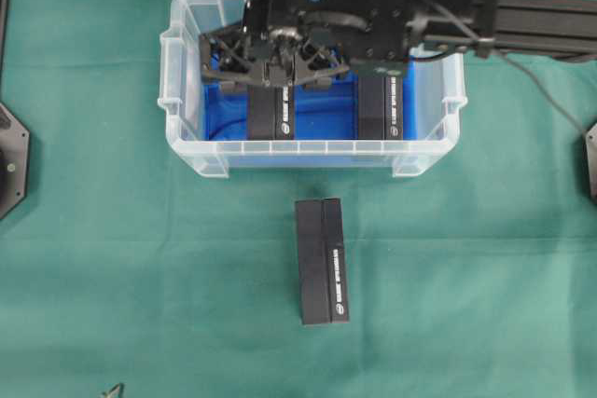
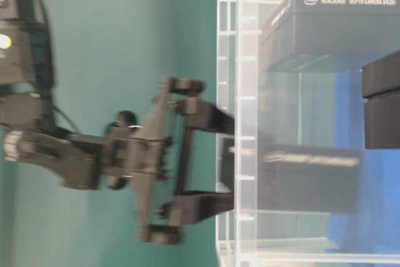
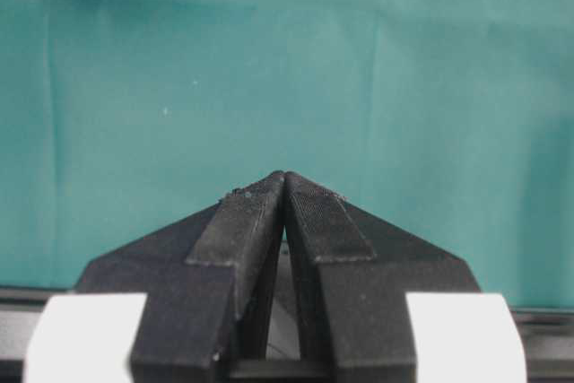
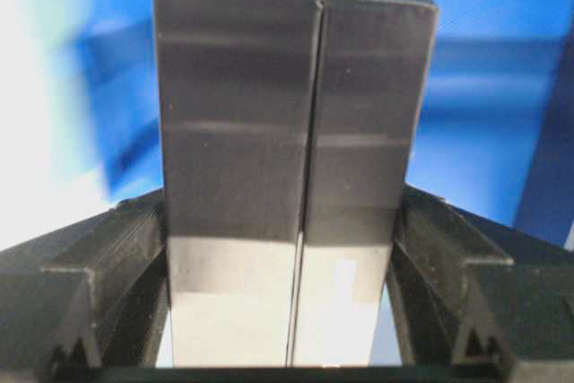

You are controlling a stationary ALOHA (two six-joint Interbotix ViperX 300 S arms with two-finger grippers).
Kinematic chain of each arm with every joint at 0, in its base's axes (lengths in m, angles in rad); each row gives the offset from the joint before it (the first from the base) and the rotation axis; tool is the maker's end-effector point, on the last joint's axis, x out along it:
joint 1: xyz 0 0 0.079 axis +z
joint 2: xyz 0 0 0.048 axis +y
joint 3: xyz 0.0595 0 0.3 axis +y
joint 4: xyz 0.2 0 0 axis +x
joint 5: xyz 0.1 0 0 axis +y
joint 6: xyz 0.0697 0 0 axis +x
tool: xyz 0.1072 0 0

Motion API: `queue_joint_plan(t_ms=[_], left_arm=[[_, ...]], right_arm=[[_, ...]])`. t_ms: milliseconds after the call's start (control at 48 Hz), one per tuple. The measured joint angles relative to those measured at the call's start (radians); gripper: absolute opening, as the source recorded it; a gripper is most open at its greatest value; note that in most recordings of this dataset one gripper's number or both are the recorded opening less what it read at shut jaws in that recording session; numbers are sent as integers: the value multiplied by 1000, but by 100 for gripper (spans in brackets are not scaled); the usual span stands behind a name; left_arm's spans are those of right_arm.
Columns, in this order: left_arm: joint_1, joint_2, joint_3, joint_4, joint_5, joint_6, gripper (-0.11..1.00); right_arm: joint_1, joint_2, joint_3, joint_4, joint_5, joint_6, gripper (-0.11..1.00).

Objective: Take the box out of the case with the right arm.
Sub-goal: 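Lift the left black box upward out of the foam slot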

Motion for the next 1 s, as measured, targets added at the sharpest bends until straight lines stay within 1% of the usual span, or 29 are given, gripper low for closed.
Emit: queue_joint_plan(t_ms=[125, 354, 563, 771, 1000], left_arm=[[0, -6, 2, 2, -2, -2, 2], [0, -31, 8, 2, 0, 0, 2], [0, -61, 12, 2, 0, 0, 2], [0, -109, 21, 2, 3, 0, 2], [0, -156, 38, 2, 55, 0, 2]], right_arm=[[6, -18, -60, -21, 54, -2, 69], [9, -20, -202, -69, 164, -5, 69], [12, -20, -304, -86, 232, -14, 68], [21, -20, -359, -97, 242, -14, 68], [31, -21, -368, -107, 245, -14, 68]])
